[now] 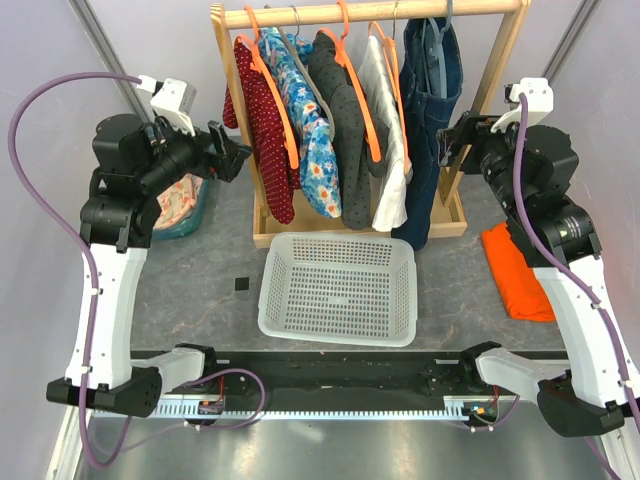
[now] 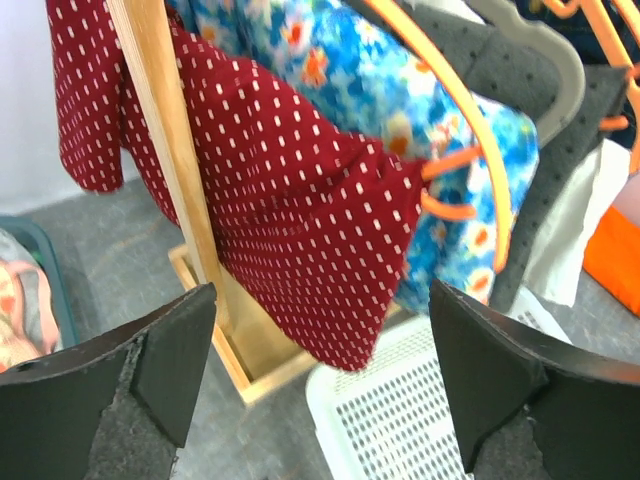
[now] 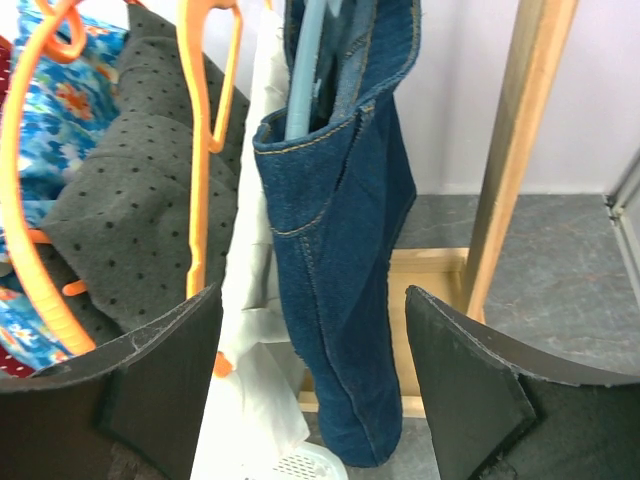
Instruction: Remove the skirt from the hanger
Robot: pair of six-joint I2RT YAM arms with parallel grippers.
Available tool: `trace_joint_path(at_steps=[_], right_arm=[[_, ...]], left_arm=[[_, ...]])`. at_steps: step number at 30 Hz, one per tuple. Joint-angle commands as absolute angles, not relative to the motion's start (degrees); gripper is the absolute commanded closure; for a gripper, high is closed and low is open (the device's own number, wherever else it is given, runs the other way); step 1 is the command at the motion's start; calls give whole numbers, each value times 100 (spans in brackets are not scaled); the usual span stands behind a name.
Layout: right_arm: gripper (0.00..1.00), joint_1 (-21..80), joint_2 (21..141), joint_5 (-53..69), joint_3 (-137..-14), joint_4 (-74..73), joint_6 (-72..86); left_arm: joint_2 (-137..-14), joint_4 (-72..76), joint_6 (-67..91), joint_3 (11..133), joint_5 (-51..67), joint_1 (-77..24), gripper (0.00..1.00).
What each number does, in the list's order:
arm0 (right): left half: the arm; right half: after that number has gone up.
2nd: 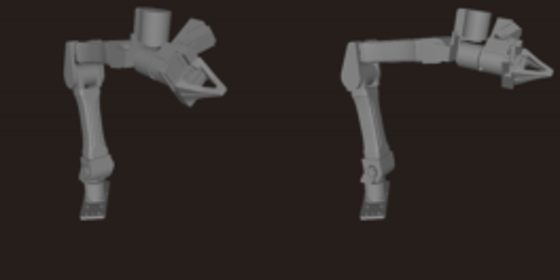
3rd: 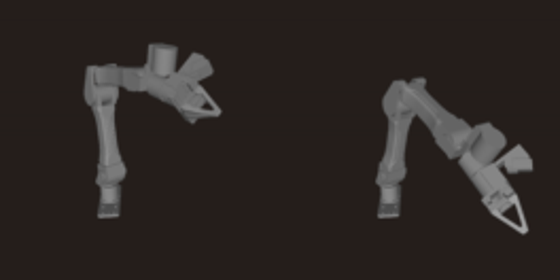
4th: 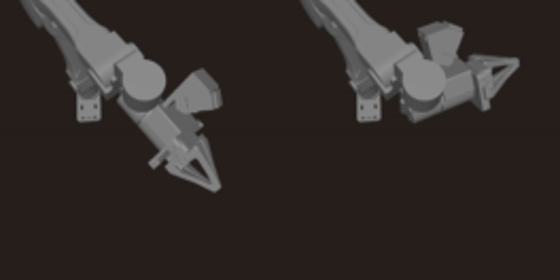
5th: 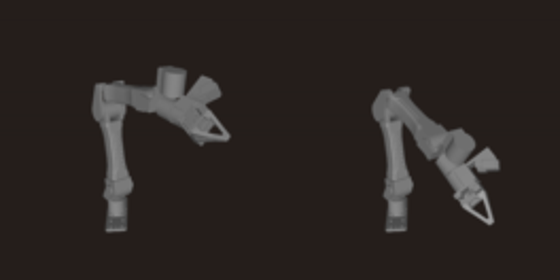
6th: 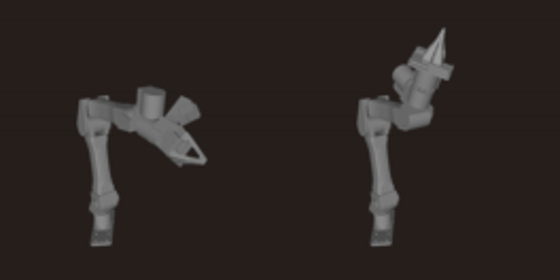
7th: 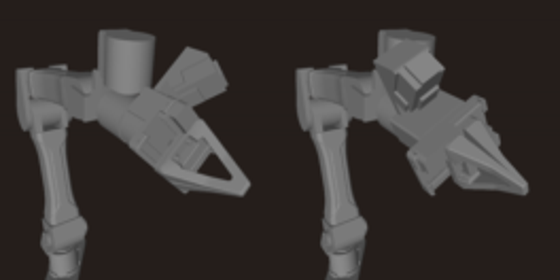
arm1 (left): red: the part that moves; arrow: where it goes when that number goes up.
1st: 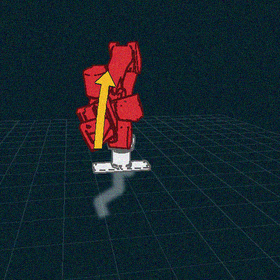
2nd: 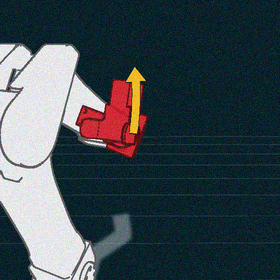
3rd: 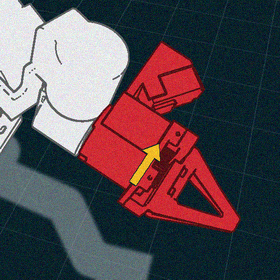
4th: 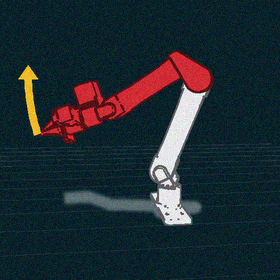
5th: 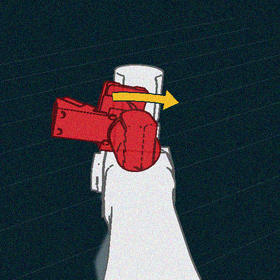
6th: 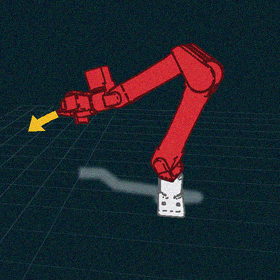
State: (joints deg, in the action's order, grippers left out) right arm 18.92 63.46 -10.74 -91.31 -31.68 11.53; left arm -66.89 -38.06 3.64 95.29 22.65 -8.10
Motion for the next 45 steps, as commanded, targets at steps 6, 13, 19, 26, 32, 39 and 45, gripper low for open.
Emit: trace_joint_path(at_steps=[6, 13, 19, 26, 32, 39, 45], right_arm=[[20, 1925, 6223, -774, -8921, -2655, 1424], [21, 1925, 6223, -598, -8702, -2417, 1643], [21, 1960, 6170, -571, -8482, -2241, 1775], [21, 2039, 6231, -554, -8358, -2180, 1749], [22, 2109, 6249, -440, -8262, -2074, 1784], [23, 2188, 6205, -334, -8183, -2048, 1793], [23, 2197, 6100, -299, -8156, -2039, 1767]], left_arm=[[-7408, -2707, 1282, 10352, 2234, -1063, 21], [-8208, -2716, 1696, 11345, 793, -1432, 17], [-8657, -2733, 1591, 11803, -185, -1881, 17], [-8763, -2716, 1635, 11918, -447, -2162, 16], [-9026, -2751, 1547, 11734, -842, -2460, 16], [-9185, -2751, 1275, 11452, -1371, -2733, 18], [-8667, -2637, 1003, 11092, -1617, -2725, 48]])
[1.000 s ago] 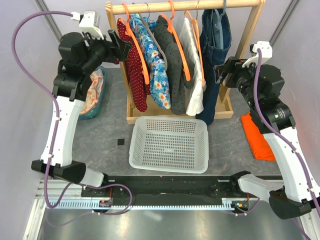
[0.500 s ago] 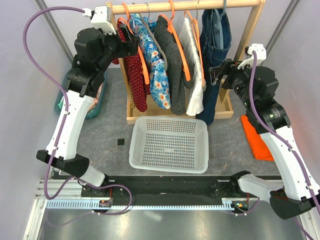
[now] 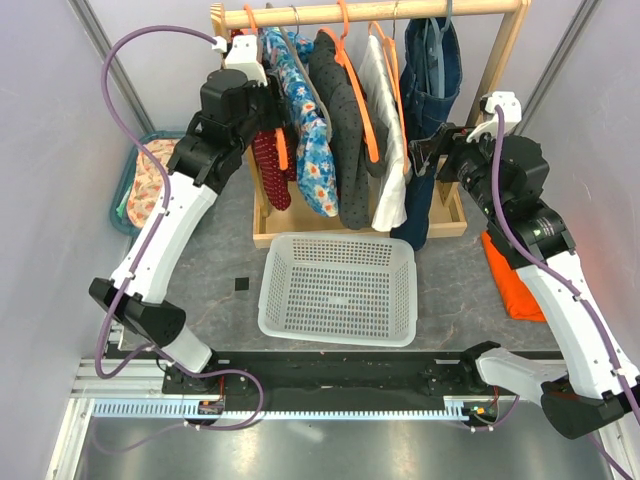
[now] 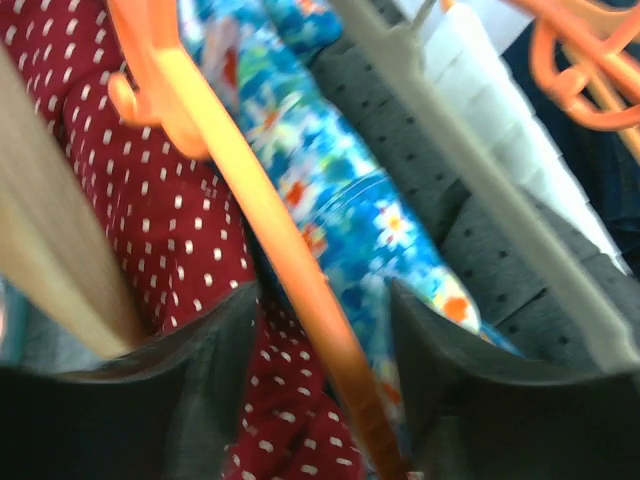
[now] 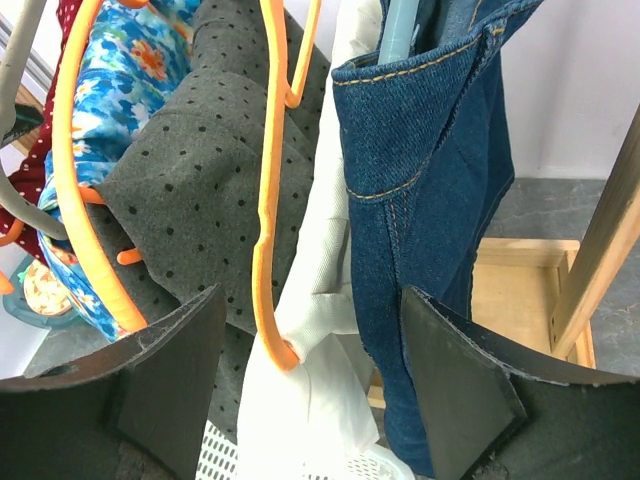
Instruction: Remove the skirt from the hanger
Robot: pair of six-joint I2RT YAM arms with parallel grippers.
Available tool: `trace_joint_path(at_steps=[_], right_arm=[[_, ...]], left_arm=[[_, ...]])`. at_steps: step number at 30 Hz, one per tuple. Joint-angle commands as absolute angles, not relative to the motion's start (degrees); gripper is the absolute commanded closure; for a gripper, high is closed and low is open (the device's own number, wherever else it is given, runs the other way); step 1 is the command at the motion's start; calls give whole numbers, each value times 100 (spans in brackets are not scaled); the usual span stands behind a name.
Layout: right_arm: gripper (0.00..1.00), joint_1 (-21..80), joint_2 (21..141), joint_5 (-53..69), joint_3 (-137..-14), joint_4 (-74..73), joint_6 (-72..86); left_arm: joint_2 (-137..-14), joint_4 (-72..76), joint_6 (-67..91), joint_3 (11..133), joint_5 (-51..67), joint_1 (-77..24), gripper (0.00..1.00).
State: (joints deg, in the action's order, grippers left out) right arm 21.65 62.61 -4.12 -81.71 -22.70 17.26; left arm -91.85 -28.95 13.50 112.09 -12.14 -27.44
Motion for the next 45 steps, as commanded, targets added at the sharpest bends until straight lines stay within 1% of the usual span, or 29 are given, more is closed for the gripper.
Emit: trace_joint_path(at_steps=[1, 2, 4, 5, 7, 8, 9, 10, 12, 19, 22, 26, 29, 35, 40, 45], right_arm=[[23, 2197, 6091, -299, -8156, -2030, 1767], [23, 2197, 6073, -290, -8165, -2030, 1775], [23, 2197, 6047, -264, -8174, -2030, 1793], [23, 2197, 6047, -246, -8174, -2022, 1802], [23, 2197, 6003, -220, -8165, -2021, 1828], [23, 2206, 5986, -220, -8148, -2013, 1837], [24, 2206, 5968, -228, -8139, -2013, 1846], [24, 2206, 5950, -220, -8113, -2013, 1846], [24, 2206, 5907, -220, -8086, -2013, 1872], [26, 2206, 5783, -211, -7972, -2013, 1916], [27, 2206, 5748, -185, -7928, -1943, 1960], [28, 2206, 5739, -79, -7858, -1890, 2013], [29, 2206, 5696, -105, -7770, -1898, 2004], [31, 2206, 5651, -114, -7717, -1951, 1934], [32, 2206, 5669, -27, -7655, -1951, 1942], [33, 2215, 5713, 149, -7690, -1916, 2074]], left_arm=[[-8579, -2602, 967, 10987, -1643, -2725, 51], [-8500, -2575, 932, 10934, -1687, -2725, 57], [-8306, -2523, 818, 10793, -1731, -2725, 63], [-8262, -2522, 783, 10767, -1749, -2725, 67], [-8122, -2514, 721, 10697, -1767, -2725, 72], [-8086, -2505, 703, 10670, -1740, -2725, 78], [-8060, -2514, 686, 10644, -1732, -2725, 81], [-8042, -2514, 677, 10644, -1714, -2725, 90], [-8033, -2505, 642, 10644, -1696, -2725, 97], [-8182, -2487, 615, 10836, -1626, -2725, 98], [-8305, -2365, 563, 11170, -1591, -2725, 98], [-8788, -2338, 422, 12371, -1459, -2716, 98], [-8815, -2294, 413, 12760, -1257, -2716, 98], [-8438, -2733, 667, 12613, -801, -2619, 98], [-7807, -3190, 861, 12481, -18, -2602, 98], [-7155, -3700, 747, 11954, 719, -2602, 98]])
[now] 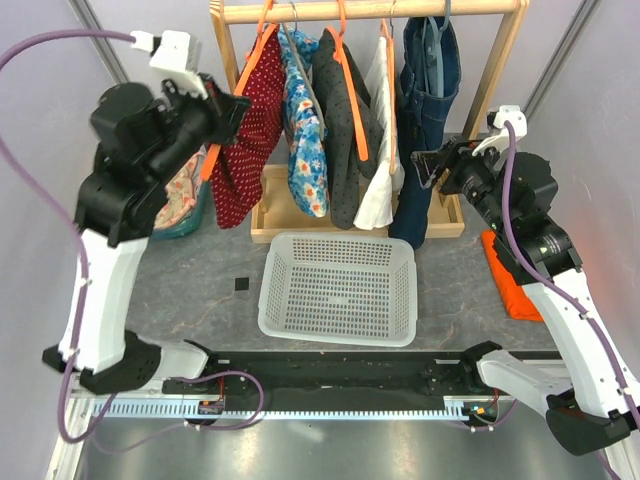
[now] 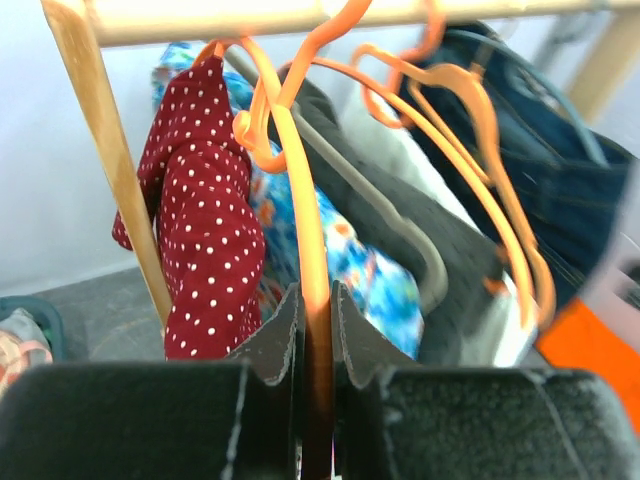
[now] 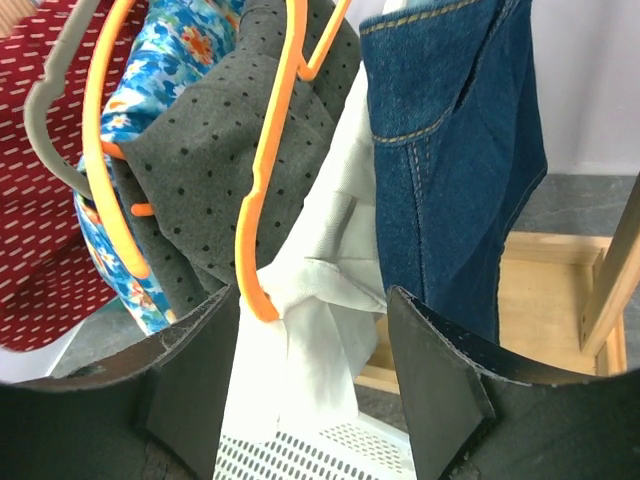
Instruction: Remove the skirt from the hanger
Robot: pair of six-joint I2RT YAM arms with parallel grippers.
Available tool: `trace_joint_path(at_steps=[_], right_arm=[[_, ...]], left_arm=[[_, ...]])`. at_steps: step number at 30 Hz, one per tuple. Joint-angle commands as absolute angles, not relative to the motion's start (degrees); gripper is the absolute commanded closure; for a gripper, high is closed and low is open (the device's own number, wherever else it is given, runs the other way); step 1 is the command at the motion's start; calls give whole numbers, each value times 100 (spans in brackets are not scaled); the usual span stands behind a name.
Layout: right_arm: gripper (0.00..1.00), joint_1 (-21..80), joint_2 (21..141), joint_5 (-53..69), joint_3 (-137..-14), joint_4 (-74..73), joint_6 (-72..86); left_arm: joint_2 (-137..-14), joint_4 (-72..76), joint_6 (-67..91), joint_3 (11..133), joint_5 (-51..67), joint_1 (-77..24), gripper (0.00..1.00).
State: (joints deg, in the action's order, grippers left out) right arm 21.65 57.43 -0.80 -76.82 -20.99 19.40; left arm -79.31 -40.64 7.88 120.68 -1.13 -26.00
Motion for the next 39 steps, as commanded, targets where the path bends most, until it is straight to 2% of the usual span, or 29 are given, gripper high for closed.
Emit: trace_joint_path(at_steps=[1, 5, 8, 13, 16, 22, 39], right_arm=[[33, 2215, 5730, 245, -7717, -1925, 2083], [32, 2232, 5801, 762, -7883, -1837, 2320], [28, 2294, 5845, 1351, -7858, -1469, 2776], [22, 2819, 5766, 1916, -7357, 7, 3813], [20, 3494, 5940, 1846, -7155, 693, 4104], [18, 5095, 6634, 1056, -7400, 510, 3463], [18, 5774, 7786, 1257, -6987, 2064, 4201]], left_arm=[[-7050, -3761, 704, 11797, 755, -2602, 98], [-6339, -4095, 712, 11383, 975, -2602, 98], [-5995, -4253, 764, 10943, 1388, -2610, 98], [-5476, -4587, 650, 10801, 2117, -2602, 98], [-5441, -4702, 781, 11047, 2530, -2602, 98], [-5335, -4404, 782, 11189, 2953, -2602, 98], [-5467, -4386, 694, 11777, 2628, -2602, 98]])
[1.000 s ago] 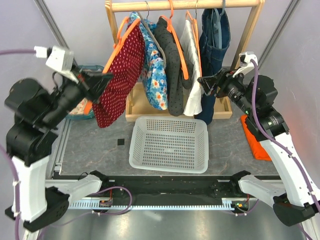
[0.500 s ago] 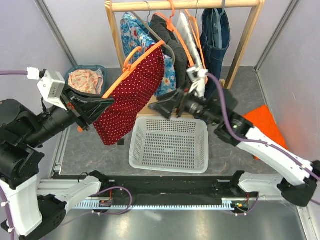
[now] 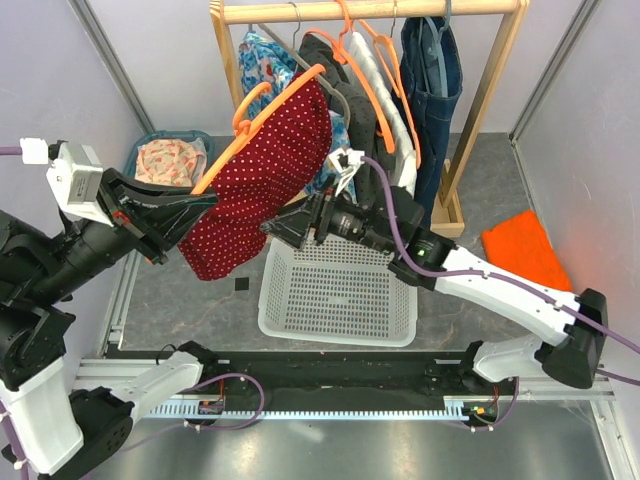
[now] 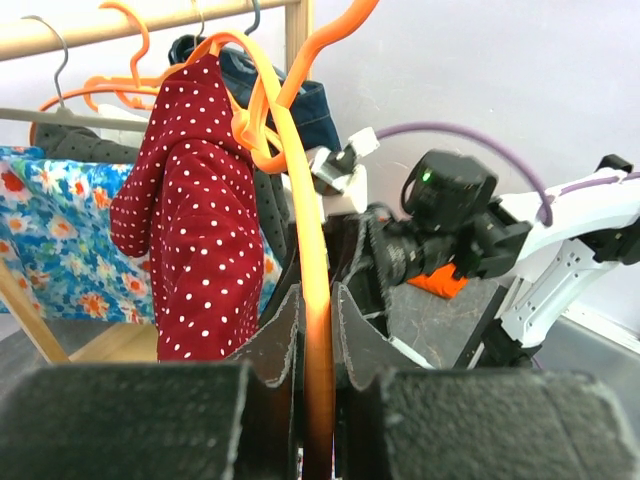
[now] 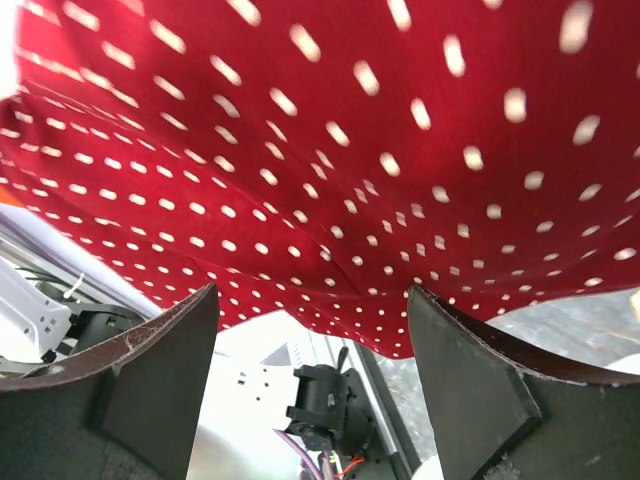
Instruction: Remove the skirt from the hanger
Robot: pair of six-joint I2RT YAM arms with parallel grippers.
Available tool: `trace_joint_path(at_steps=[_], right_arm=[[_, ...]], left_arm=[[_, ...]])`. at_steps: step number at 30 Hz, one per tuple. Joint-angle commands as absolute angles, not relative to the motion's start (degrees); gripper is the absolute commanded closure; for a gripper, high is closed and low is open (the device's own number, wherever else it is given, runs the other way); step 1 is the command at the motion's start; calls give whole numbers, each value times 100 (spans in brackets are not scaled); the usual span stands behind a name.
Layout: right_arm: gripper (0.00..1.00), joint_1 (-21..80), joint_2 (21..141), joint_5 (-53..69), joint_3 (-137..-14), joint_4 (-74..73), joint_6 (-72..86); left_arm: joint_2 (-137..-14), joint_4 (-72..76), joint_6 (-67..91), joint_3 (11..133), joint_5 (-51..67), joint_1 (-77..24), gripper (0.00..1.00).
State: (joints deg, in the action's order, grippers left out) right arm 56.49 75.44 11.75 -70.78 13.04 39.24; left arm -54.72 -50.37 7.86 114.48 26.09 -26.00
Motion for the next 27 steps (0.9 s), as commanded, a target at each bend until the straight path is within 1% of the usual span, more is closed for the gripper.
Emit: trace_joint_path(at_steps=[1, 5, 8, 9, 11, 12, 14, 15, 17, 18, 19, 21, 24, 27], right_arm=[[18, 5792, 7822, 1266, -6987, 2152, 4236], [18, 5853, 7954, 1204, -7066, 2503, 4315], [23, 5889, 8007, 1143, -6996, 2881, 4403], [28, 5897, 7972, 1056, -6961, 2970, 4429], [35, 5906, 7806, 993, -6891, 3111, 4430], [42, 5924, 7726, 976, -6882, 3085, 4343], [48, 5950, 7472, 844, -6882, 2876, 4228], [58, 5959, 7375, 783, -6873, 2813, 4097], [70, 5985, 7121, 607, -6821, 2672, 3991], [83, 5985, 7023, 563, -6803, 2637, 3947], [90, 6003, 6927, 510, -6777, 2593, 3833], [100, 6099, 6637, 343, -6837, 2295, 3631], [100, 6397, 6259, 123, -7285, 1566, 2920], [100, 6670, 6012, 210, -8005, 977, 2392]], left_arm=[[-5449, -4386, 703, 11777, 2628, -2602, 98], [-5370, -4412, 800, 11602, 2681, -2602, 98], [-5291, -4421, 809, 11453, 2646, -2602, 98], [-5274, -4412, 791, 11417, 2637, -2602, 98], [-5195, -4421, 713, 11234, 2532, -2602, 98], [-5151, -4421, 686, 11145, 2505, -2602, 98], [-5045, -4412, 651, 10874, 2426, -2602, 98], [-5019, -4412, 650, 10802, 2408, -2602, 98], [-4957, -4386, 711, 10653, 2399, -2602, 98], [-4948, -4386, 729, 10635, 2399, -2602, 98], [-4940, -4368, 747, 10609, 2365, -2602, 98], [-4913, -4351, 712, 10547, 2286, -2602, 98], [-4869, -4307, 554, 10372, 1926, -2602, 98], [-4825, -4228, 457, 10082, 1504, -2602, 98]])
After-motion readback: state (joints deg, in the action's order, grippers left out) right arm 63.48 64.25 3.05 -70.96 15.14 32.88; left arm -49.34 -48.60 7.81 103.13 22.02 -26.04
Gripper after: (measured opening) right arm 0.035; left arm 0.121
